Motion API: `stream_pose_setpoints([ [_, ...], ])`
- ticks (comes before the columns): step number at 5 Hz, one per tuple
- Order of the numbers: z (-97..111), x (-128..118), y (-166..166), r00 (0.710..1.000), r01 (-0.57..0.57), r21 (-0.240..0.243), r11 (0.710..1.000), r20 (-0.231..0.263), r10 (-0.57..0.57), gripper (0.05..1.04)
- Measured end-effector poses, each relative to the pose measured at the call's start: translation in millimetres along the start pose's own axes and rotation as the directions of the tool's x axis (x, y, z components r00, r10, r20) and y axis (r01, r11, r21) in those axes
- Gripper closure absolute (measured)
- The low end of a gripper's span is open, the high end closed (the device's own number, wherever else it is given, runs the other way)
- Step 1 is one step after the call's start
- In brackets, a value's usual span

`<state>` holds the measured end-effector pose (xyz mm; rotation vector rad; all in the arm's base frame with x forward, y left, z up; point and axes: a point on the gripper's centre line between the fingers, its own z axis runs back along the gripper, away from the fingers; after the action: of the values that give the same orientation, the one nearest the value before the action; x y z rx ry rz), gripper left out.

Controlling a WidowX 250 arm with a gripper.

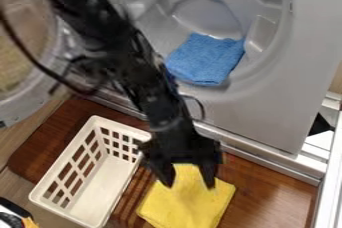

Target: Move the yellow cloth on the right corner of the table

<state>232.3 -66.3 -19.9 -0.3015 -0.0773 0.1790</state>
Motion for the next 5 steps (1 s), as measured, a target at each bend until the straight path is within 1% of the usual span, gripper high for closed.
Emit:
stream_pose_setpoints([
  [1,-22,-4,2,0.999,0.035,0.041,0.999,0.034,-0.036,0.083],
  [2,-33,-3,12,0.997,0.013,0.072,0.997,0.070,-0.018,0.083],
  [3,-34,-1,19,0.992,-0.001,0.094,0.996,0.122,-0.010,0.083],
  [4,-38,-1,23,0.991,-0.009,0.108,0.994,0.131,-0.006,0.083],
  [5,-47,-1,23,0.994,0.000,0.117,0.993,0.110,-0.013,0.083],
])
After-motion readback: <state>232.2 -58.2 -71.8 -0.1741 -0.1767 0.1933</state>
